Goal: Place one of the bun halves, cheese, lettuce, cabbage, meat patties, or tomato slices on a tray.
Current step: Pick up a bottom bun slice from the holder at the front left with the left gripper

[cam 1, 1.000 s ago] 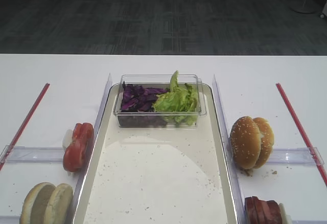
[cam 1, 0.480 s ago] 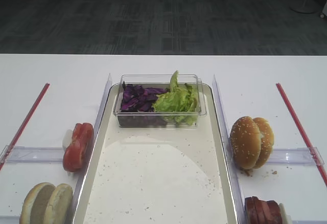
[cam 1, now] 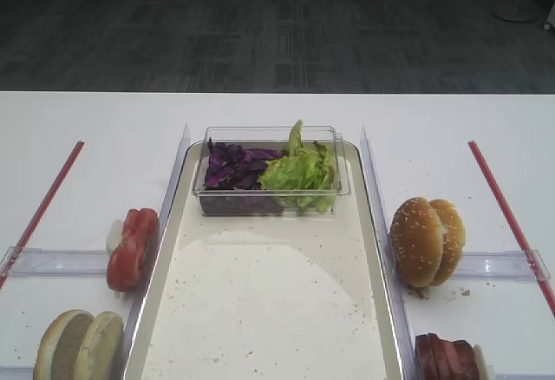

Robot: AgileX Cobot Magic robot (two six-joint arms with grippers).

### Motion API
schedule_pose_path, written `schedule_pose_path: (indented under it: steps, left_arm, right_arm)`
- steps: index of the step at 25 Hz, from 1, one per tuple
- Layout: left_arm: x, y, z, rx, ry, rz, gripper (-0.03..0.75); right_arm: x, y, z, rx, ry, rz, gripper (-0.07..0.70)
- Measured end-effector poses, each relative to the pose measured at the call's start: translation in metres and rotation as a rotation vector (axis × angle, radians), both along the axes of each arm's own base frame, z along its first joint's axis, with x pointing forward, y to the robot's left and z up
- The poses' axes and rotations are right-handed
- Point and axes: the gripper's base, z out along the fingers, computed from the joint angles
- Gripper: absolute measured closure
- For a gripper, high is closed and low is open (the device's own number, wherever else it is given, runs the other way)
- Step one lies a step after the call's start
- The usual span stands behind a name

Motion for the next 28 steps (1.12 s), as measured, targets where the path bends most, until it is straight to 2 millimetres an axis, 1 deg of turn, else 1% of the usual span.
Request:
schedule_pose_path:
  steps: [6, 11, 17, 21, 24, 28]
  left_arm:
    - [0.04, 0.002, -0.012, 0.025, 0.277, 0.035, 0.073]
    - [0.067, 0.002, -0.027, 0.031, 0.441, 0.033, 0.073]
    - [0.091, 0.003, -0.039, 0.046, 0.532, 0.052, 0.072]
    - [0.105, 0.005, -0.043, 0.065, 0.58, 0.075, 0.073]
    - [0.113, 0.005, -0.045, 0.064, 0.599, 0.079, 0.073]
    - [0.121, 0.005, -0.038, 0.062, 0.562, 0.078, 0.073]
  right_arm:
    - [0.0, 0.0, 0.0, 0.0, 0.0, 0.0, 0.267]
    - [0.0, 0.0, 0.0, 0.0, 0.0, 0.0, 0.267]
    - [0.0, 0.0, 0.0, 0.0, 0.0, 0.0, 0.267]
    - [0.0, 0.0, 0.0, -0.002, 0.0, 0.001, 0.267]
    - [0.0, 0.0, 0.0, -0.002, 0.0, 0.001, 0.267]
    - [0.0, 0.0, 0.0, -0.002, 0.0, 0.001, 0.267]
